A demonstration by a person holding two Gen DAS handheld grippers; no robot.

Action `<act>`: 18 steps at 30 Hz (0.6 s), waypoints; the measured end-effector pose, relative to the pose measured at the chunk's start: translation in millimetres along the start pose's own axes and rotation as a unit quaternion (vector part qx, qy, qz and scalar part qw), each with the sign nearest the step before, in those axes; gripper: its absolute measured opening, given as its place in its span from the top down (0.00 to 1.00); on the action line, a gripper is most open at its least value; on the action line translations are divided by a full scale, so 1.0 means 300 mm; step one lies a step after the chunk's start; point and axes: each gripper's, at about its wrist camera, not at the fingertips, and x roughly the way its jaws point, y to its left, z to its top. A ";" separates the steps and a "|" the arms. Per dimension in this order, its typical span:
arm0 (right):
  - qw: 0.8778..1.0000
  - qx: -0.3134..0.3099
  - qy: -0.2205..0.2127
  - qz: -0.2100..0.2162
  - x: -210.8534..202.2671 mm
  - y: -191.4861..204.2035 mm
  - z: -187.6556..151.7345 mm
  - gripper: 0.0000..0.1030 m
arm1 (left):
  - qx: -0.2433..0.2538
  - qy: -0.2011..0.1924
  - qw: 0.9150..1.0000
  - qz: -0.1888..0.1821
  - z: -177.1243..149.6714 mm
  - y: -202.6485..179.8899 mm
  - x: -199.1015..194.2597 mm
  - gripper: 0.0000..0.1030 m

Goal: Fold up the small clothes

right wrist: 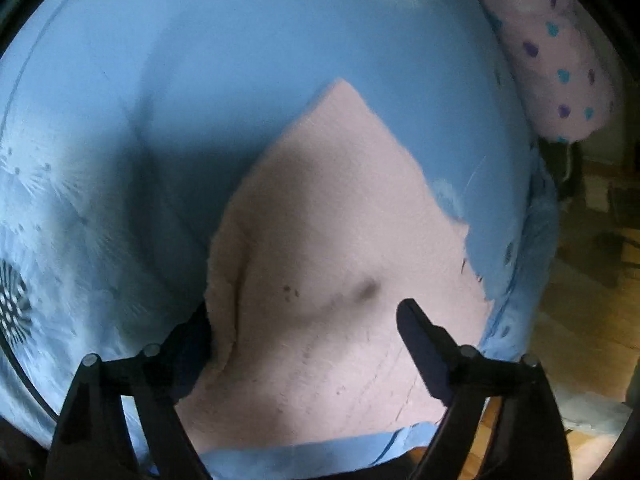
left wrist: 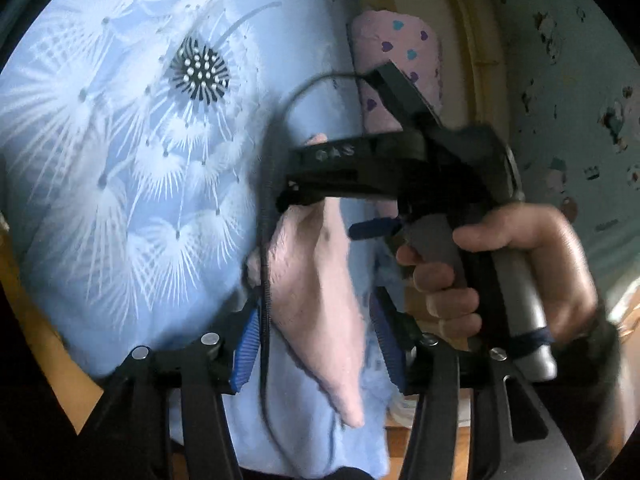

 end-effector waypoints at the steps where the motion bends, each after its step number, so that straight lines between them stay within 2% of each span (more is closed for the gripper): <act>1: 1.000 0.008 0.000 0.009 -0.002 -0.027 0.004 0.13 | 0.000 0.006 1.000 -0.011 -0.004 -0.002 -0.003 0.63; 5: 0.999 0.020 0.007 0.035 0.058 -0.108 -0.015 0.13 | -0.007 0.020 0.998 -0.054 -0.032 0.006 -0.043 0.46; 10: 0.997 0.033 -0.001 0.076 0.104 -0.200 -0.034 0.11 | 0.007 0.005 0.999 -0.051 -0.031 0.022 -0.092 0.46; 13: 0.995 0.021 -0.022 0.095 0.116 -0.229 -0.039 0.14 | 0.023 -0.019 0.999 -0.030 -0.010 0.030 -0.093 0.46; 14: 0.994 0.014 -0.032 0.105 0.114 -0.237 -0.044 0.19 | 0.028 -0.025 0.999 -0.021 -0.019 0.048 -0.109 0.46; 16: 0.988 0.010 -0.044 0.149 0.117 -0.255 -0.056 0.56 | 0.033 -0.040 0.999 -0.010 -0.015 0.042 -0.113 0.46; 18: 0.983 0.005 -0.061 0.174 0.095 -0.260 -0.076 0.59 | 0.051 -0.052 0.997 0.004 -0.017 0.032 -0.114 0.46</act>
